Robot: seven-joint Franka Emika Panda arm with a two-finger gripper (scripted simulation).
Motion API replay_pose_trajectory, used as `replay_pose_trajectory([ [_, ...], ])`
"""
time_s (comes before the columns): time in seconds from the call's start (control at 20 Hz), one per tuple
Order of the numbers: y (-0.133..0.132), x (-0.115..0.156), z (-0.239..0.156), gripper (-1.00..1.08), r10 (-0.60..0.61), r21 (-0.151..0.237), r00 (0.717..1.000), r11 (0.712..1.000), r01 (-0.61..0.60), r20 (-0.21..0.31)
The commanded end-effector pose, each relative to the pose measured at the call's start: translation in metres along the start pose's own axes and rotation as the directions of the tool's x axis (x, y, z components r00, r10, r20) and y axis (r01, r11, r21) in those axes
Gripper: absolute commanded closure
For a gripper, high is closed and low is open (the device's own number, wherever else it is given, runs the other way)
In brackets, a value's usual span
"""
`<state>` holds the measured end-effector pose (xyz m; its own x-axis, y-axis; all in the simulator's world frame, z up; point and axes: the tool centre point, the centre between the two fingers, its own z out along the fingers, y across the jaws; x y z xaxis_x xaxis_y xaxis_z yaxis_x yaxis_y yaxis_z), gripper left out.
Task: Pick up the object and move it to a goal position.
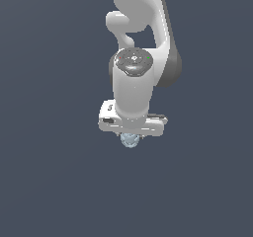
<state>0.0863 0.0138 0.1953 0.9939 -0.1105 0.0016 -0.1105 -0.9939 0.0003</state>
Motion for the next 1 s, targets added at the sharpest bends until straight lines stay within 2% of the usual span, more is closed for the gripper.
replay_pose_trajectory([
  [0.0, -0.007, 0.009, -0.017, 1.08, 0.0, 0.0, 1.0, 1.0, 0.0, 0.001],
  [0.5, -0.027, 0.037, -0.069, 1.08, 0.0, 0.0, 1.0, 1.0, 0.0, 0.001],
  [0.95, -0.036, 0.051, -0.092, 1.08, 0.0, 0.0, 1.0, 1.0, 0.0, 0.002],
])
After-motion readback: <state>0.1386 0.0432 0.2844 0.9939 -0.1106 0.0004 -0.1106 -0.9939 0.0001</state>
